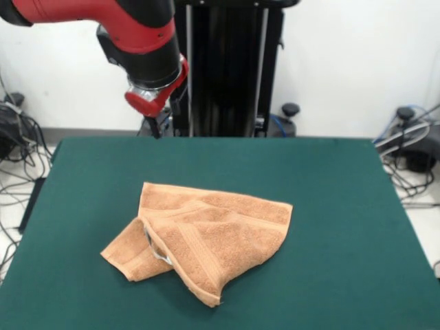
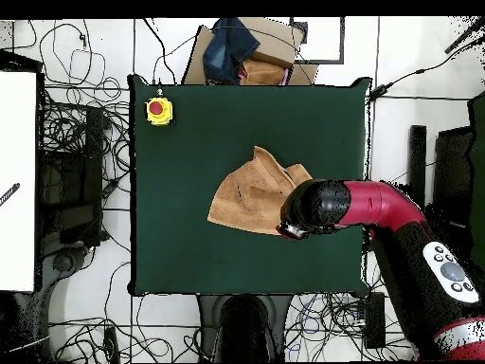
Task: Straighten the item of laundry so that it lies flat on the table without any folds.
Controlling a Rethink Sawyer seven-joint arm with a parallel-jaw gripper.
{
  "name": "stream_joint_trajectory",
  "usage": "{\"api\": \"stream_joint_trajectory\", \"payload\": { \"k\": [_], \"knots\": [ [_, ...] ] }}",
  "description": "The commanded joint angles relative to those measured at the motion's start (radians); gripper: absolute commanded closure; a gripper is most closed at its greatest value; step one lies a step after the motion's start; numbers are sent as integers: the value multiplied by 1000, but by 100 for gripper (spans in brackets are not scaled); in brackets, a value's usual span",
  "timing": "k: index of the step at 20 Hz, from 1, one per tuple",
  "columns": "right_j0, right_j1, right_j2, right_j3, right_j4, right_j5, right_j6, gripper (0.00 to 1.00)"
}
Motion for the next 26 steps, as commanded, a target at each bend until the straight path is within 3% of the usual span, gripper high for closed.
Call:
{"api": "stream_joint_trajectory", "payload": {
  "k": [1,19,26],
  "knots": [
    [28,17,-69,-44,90,171,140,0],
    [12,-24,-102,35,86,125,116,0],
    [60,28,-107,-8,72,68,173,0]
  ]
}}
